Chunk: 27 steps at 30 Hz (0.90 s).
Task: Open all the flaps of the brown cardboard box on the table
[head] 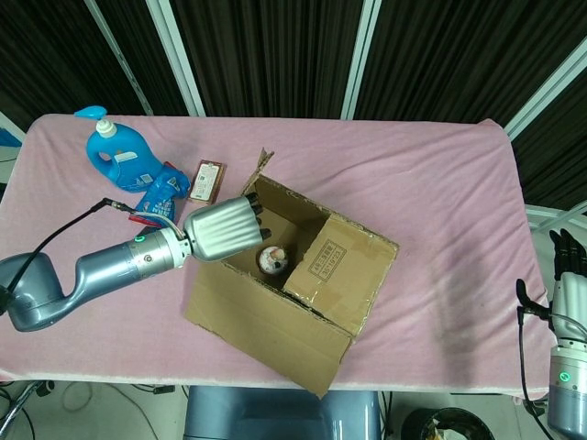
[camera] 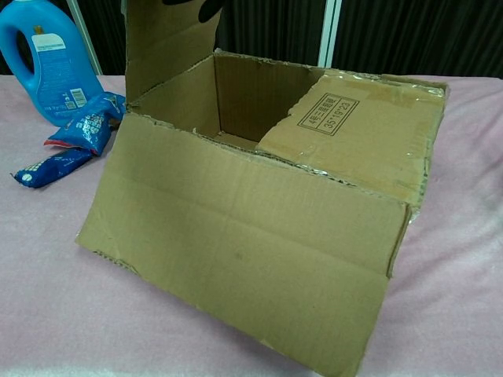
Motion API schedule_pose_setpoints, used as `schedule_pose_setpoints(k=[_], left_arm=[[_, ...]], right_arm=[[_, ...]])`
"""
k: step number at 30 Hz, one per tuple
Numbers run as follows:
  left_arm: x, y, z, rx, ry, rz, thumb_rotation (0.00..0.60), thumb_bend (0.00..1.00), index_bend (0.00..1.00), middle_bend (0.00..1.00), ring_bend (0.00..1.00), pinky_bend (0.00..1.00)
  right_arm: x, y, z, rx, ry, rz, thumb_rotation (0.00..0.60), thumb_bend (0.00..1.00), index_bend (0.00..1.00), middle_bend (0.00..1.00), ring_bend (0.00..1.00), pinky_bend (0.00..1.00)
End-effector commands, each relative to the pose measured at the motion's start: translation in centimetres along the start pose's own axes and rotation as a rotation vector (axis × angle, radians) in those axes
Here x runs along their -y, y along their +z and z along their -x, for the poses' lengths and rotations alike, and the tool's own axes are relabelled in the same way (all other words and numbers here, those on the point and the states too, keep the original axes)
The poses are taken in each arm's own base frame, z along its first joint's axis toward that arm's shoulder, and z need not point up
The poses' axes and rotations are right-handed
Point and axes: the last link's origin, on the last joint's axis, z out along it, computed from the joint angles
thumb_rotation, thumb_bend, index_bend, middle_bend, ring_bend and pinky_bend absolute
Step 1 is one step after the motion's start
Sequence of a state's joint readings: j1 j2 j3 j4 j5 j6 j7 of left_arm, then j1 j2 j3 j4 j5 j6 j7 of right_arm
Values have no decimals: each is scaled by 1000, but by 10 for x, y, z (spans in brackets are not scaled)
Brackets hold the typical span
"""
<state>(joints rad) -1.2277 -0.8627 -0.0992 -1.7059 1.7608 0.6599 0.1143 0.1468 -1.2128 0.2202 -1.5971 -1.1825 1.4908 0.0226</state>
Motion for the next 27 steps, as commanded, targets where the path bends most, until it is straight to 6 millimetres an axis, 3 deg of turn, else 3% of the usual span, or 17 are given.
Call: schedule_pose_setpoints(k=[1,8,21,24,27], left_arm=[[8,-12,4,10,1,-33,600,895,451,618,421,402],[23,-39,14,42,-7,-110,600,895,451,618,422,405],[27,-105,64,142,-114,-260,600,861,422,605,418,404],[24,-119,75,140,-159,-307,600,743,390,565,390,386],[20,-133,85,113,-236,-382,600,505,316,439,288,277]], right_arm=[[-1,0,0,-1,0,4,600,423,0,0,0,229],[-1,0,0,0,0,5,600,424,0,0,0,229],[0,-1,1,7,-2,1,600,423,0,0,0,229],[1,-1,1,13,-2,2,600,423,0,0,0,229],[2,-1,1,21,-1,-3,600,423,0,0,0,229]])
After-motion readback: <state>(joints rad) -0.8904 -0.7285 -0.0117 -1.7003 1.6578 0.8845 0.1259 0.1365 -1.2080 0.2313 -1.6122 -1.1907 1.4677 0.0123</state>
